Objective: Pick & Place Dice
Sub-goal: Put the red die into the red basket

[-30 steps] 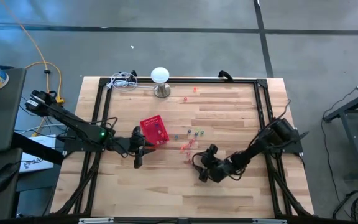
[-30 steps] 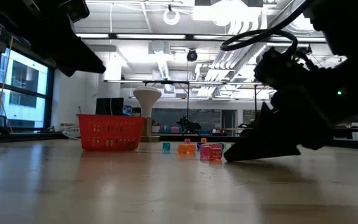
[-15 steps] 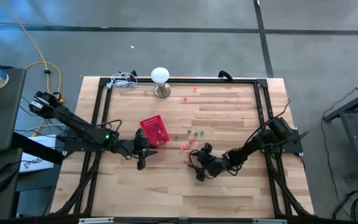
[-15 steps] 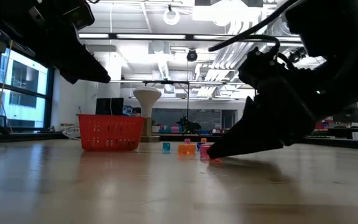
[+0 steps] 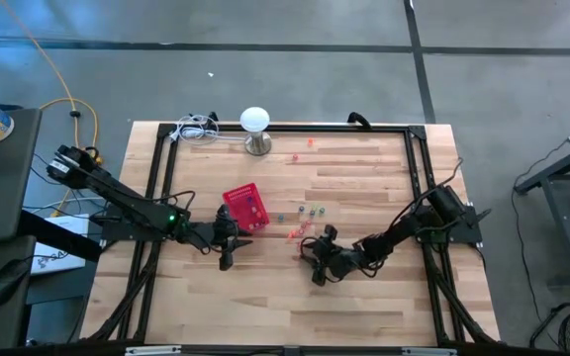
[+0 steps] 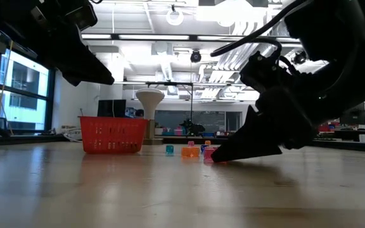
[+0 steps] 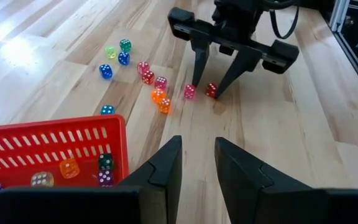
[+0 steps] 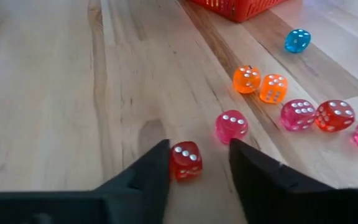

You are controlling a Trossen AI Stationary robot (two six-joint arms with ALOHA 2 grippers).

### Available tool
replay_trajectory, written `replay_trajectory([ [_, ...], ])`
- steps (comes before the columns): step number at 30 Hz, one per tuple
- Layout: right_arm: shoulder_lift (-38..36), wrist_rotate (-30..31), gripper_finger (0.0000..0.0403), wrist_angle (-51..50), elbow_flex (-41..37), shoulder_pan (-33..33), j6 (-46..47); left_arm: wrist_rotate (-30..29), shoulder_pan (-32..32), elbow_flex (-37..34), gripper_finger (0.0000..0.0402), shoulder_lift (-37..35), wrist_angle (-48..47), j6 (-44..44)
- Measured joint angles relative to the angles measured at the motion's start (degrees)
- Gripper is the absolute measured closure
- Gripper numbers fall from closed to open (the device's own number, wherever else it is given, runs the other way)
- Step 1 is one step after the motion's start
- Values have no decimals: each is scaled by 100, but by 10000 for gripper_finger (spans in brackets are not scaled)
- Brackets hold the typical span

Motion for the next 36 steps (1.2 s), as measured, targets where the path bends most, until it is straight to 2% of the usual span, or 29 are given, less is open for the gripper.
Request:
replay_trajectory([
  [5,7,26,339,0,0,-1,-52,0,0,0,311,0,0,0],
  [8,4,26,370,4,0,8,-88,0,0,0,311,0,-2,0],
  [14,-62,-11,371,366,31,8,-497,4,0,0,311,0,21,-28],
  [21,-435,-527,371,530,729,-223,-1911,314,-2,0,311,-29,45,-43],
  [26,-394,-1282,371,-62,1621,-723,-2451,285,-52,7,311,-176,41,-5],
  [31,-365,-1440,371,-949,2259,-1187,-2815,237,-249,7,311,-472,34,278],
  [36,-372,-2092,371,-1088,2588,-1702,-2831,-414,-558,7,311,-666,41,473],
])
